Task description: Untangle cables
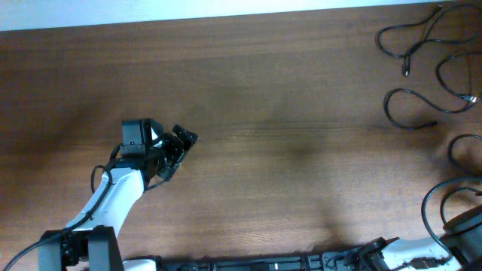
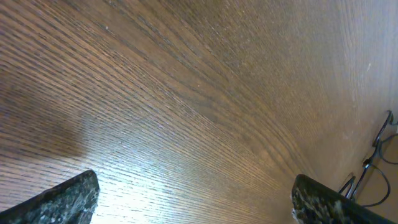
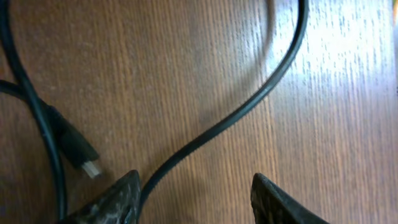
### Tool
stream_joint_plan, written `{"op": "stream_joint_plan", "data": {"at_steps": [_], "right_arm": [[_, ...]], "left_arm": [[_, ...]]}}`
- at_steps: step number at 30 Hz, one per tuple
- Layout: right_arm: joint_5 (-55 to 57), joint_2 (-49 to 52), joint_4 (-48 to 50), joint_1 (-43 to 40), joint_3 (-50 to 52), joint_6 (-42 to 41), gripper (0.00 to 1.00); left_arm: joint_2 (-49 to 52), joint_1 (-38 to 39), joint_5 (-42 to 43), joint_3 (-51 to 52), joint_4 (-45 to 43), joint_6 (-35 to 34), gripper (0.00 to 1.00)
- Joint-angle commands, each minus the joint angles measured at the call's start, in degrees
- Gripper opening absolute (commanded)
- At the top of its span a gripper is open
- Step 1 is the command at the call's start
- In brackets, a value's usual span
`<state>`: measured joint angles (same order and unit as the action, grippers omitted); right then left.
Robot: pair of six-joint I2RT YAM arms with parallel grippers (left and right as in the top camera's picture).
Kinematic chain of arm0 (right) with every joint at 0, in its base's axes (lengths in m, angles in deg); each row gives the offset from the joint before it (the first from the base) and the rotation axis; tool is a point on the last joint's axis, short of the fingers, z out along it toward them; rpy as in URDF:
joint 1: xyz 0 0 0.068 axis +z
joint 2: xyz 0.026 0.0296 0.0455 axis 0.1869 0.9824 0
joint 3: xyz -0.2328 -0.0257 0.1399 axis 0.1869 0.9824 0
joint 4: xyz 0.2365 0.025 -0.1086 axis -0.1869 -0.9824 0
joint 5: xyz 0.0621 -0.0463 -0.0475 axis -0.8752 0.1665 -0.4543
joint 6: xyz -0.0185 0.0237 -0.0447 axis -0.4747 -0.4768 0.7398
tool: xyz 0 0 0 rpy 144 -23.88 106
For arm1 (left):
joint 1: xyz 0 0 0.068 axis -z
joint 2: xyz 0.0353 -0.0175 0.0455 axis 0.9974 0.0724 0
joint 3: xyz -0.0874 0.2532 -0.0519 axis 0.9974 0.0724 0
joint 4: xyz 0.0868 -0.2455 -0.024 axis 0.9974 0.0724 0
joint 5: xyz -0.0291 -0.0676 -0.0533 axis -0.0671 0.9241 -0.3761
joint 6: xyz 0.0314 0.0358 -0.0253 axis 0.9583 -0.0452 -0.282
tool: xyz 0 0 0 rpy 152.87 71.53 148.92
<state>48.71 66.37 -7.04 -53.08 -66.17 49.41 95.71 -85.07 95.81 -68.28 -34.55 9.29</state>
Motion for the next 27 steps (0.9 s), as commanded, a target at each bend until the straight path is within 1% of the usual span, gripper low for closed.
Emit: {"op": "stream_joint_plan", "data": {"at_steps": [1,2,3,4,5,7,9,10,12,14,16,18,21,23,24,25,26,27], "right_arm": [[-1.03,0.15,0.04,0.15,0.48,-0.44,0.52],[-1.44,0.15,0.17,0.42,0.48,-0.22,0.57],[-1.90,0.15,0.63,0.98,0.48,0.70,0.65],[-3.32,0.15,1.31,1.99,0.48,2.95,0.69],[-4.02,0.15,1.84,3.58,0.48,5.20,0.72],[-3.45,0.15,1.86,7.65,0.48,6.78,0.74],[-2.69,0.33,1.86,10.67,0.52,7.34,0.73],[-2.51,0.70,1.81,12.11,0.52,7.37,0.72],[-2.34,1.46,0.94,13.29,0.55,7.67,0.63],[-2.45,2.36,-0.98,13.66,0.63,7.76,0.58],[-2.38,3.41,-2.86,13.64,1.55,7.78,0.59],[-2.43,3.76,-1.81,13.66,3.76,7.76,0.62],[-2.82,3.80,0.90,13.66,7.43,7.76,0.61],[-2.89,3.80,2.75,13.66,10.08,7.76,0.55],[-3.30,3.80,3.91,13.66,11.34,7.76,0.45],[-4.79,3.80,5.38,13.66,12.39,7.76,0.38],[-8.09,3.80,6.95,13.66,13.18,7.76,0.27],[-12.11,3.80,8.20,13.66,13.40,7.76,0.13]], "left_arm": [[-0.50,-0.20,-0.68,0.15,0.13,1.11,0.99],[-0.50,-0.20,-0.68,0.15,0.13,1.11,0.99],[-0.50,-0.20,-0.68,0.15,0.11,1.09,0.99],[-0.50,-0.20,-0.68,0.15,0.09,1.09,0.99],[-0.50,-0.20,-0.70,0.15,0.07,1.09,0.99],[-0.50,-0.20,-0.74,0.15,0.09,1.09,0.99],[-0.50,-0.20,-0.85,0.15,0.11,1.11,0.99],[-0.50,-0.20,-0.85,0.15,0.11,1.09,0.99],[-0.50,-0.20,-0.87,0.15,0.11,1.11,0.99],[-0.50,-0.20,-0.87,0.15,0.11,1.11,0.99],[-0.50,-0.20,-0.90,0.15,0.09,1.11,0.99],[-0.50,-0.20,-0.90,0.15,0.09,1.11,0.99],[-0.50,-0.20,-0.90,0.15,0.11,1.11,0.99],[-0.50,-0.20,-0.90,0.15,0.11,1.11,0.99],[-0.50,-0.20,-0.90,0.15,0.11,1.11,0.99],[-0.50,-0.20,-0.90,0.15,0.11,1.11,0.99],[-0.50,-0.20,-0.90,0.15,0.11,1.11,0.99],[-0.50,-0.20,-0.90,0.15,0.11,1.11,0.99]]}}
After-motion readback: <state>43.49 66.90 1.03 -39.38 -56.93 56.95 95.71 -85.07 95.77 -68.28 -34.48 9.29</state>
